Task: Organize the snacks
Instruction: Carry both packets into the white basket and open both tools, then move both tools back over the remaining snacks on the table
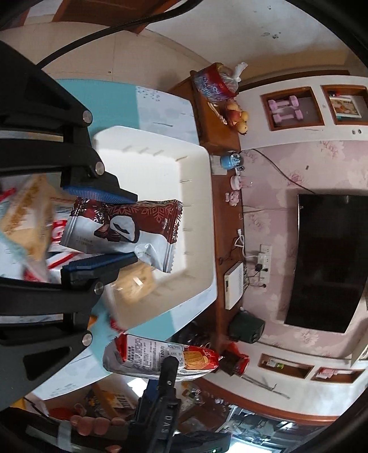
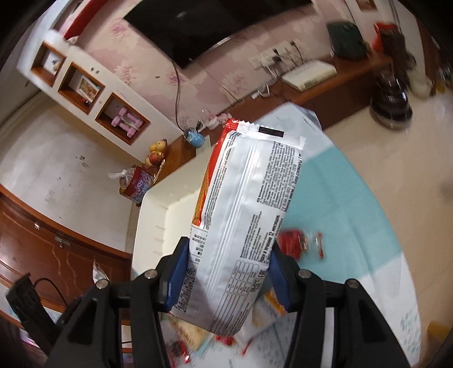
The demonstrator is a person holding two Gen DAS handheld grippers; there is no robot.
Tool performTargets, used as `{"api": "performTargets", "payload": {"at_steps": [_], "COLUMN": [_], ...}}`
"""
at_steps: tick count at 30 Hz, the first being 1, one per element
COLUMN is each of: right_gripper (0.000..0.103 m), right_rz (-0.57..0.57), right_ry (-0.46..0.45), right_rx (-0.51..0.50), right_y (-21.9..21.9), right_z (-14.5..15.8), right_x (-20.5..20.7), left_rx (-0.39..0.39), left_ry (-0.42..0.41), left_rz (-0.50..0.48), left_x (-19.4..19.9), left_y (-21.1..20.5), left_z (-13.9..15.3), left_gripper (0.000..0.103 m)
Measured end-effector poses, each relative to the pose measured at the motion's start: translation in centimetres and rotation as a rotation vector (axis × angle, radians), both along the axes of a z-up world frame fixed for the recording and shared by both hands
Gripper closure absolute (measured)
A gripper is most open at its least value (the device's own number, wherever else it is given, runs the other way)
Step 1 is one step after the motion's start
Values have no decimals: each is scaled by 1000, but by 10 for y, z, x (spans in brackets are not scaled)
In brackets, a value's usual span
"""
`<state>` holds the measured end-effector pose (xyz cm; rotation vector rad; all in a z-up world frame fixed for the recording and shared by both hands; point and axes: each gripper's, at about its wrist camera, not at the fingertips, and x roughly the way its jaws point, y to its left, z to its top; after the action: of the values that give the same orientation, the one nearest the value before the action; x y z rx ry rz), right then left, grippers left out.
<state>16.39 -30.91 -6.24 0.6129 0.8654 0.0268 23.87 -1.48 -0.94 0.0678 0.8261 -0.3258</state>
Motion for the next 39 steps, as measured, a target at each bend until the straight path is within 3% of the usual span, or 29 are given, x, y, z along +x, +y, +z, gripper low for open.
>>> {"api": "performTargets", "payload": {"at_steps": [5, 9, 15, 18, 19, 20, 26, 35, 39], "right_gripper": [50, 51, 51, 50, 50, 50, 43, 39, 32], "right_rz": [52, 100, 176, 205, 209, 211, 224, 290, 311], "right_ry": [-47, -96, -130, -242, -265, -280, -331, -370, -393], "right_rx": [-98, -232, -273, -305, -320, -338, -398, -440, -461], "right_y": [16, 38, 56, 65, 67, 69, 79, 97, 106], "right_z": [-6, -18, -32, -22, -18, -13, 9, 27, 35], "right_x": [32, 55, 70, 64, 62, 61, 43, 0, -28], "left_rx": [-8, -9, -25, -27, -24, -20, -15, -54, -67], "left_ry": [-11, -13, -9, -9, -7, -8, -25, -10, -7], "left_rz": [35, 64, 88, 101, 102, 101, 106, 134, 149], "left_x": [33, 55, 71, 74, 74, 73, 57, 7, -21], "left_y": [-1, -1, 2, 5, 5, 6, 11, 39, 58], "left_z": [-18, -34, -49, -51, -51, -49, -35, -11, 1], "left_gripper": [70, 70, 69, 61, 54, 47, 34, 28, 28]}}
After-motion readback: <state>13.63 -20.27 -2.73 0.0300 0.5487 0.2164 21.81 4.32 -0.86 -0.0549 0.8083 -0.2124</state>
